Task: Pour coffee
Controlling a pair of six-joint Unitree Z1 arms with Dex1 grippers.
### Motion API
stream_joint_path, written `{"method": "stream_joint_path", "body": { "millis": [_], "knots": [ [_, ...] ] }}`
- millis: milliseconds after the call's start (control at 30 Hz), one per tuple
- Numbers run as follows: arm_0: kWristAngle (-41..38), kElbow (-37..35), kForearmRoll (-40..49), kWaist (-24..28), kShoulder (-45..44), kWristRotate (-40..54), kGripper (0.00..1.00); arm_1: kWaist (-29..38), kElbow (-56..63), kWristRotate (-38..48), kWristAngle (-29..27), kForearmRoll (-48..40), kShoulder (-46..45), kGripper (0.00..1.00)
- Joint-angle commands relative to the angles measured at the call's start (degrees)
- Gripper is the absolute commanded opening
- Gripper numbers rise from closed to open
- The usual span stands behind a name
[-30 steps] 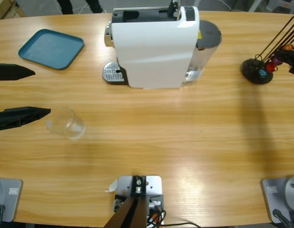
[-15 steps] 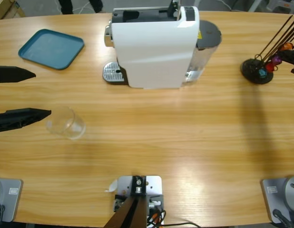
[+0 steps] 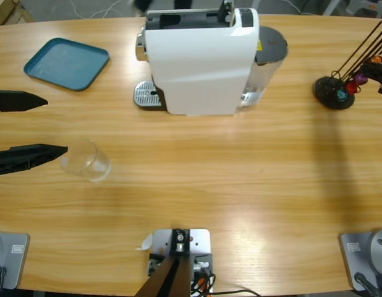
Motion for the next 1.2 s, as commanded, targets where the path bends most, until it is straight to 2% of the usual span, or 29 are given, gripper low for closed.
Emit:
{"method": "stream_joint_path", "body": {
  "millis": [33,167,767,800,833,867,967,1033,1200],
  "knots": [
    [-0.9,2.6,-0.7,-0.5,0.2,-1.0,0.982,-1.8,1.0,-0.2,0.7,-0.5,0.8,0.128],
    [-0.9,2.6,-1.1,-0.5,0.3,-1.1,0.982,-1.8,1.0,-0.7,0.9,-0.6,0.8,0.016],
    [-0.9,3.0,-1.2,-1.0,0.1,-1.8,0.982,-1.8,0.4,-0.8,1.0,1.8,-2.6,0.000],
    [-0.9,3.0,-1.2,-1.0,0.1,-1.8,0.982,-1.8,0.4,-0.4,1.1,2.1,-2.6,0.097],
    [-0.9,3.0,-1.2,-1.0,0.1,-1.8,0.982,-1.8,0.2,0.0,1.1,2.5,-2.6,0.381],
    [-0.9,3.0,-1.2,-1.0,0.1,-1.8,0.982,-1.8,0.1,0.2,0.9,3.0,-2.6,0.514],
    [-0.9,3.1,-1.3,-1.0,0.1,-2.0,0.982,-1.7,0.1,0.4,0.8,3.7,-2.8,0.531],
    [-0.9,3.3,-1.3,-1.2,0.0,-2.1,0.982,-1.3,0.1,0.7,0.8,4.0,-3.0,0.607],
    [-0.8,3.7,-1.3,-1.6,-0.3,-2.5,0.982,-0.4,-0.2,0.9,0.2,4.9,-3.4,0.609]
  ]
}}
